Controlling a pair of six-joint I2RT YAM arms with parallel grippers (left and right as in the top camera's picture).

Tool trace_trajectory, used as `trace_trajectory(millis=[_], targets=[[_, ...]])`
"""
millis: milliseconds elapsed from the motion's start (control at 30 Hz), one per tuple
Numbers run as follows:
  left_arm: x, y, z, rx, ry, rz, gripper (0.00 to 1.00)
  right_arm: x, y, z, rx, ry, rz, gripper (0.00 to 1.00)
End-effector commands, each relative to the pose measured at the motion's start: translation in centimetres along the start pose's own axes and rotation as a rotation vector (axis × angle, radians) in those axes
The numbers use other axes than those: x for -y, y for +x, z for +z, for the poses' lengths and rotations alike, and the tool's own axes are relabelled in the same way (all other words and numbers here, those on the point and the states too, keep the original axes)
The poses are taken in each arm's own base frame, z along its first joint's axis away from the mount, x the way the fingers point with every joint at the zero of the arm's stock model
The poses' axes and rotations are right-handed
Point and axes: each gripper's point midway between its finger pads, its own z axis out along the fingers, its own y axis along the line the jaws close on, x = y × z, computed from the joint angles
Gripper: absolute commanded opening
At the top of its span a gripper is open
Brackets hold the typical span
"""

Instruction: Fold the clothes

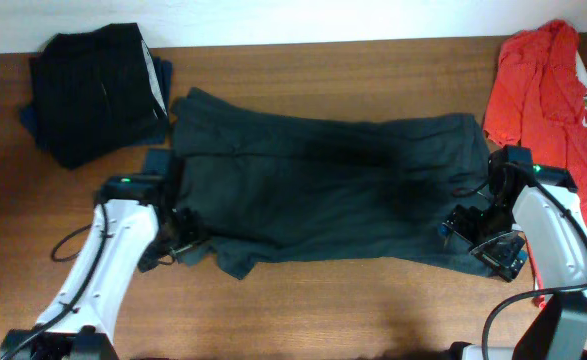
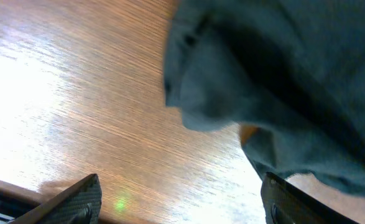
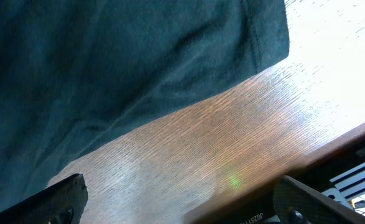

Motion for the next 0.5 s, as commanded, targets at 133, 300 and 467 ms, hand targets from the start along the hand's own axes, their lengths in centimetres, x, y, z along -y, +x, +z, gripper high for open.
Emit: trace_trajectory(millis=[133,300,467], targets=[[-0.1,2.2,4.0,-0.140,0.219,-0.080,0.69,0.0,-0.7,0.1,0.026,0.001,-0.002,0.99],[0.3,2.4,6.3,-0.119,0.246,-0.089,0.68,0.1,-0.7,0.2,0.025,0.002,-0.002,0.98],[1.0,0.6,7.7,-0.084,0.258,-0.087,0.57,0.1,-0.6,0.2,0.022,0.003,-0.003,0.99]])
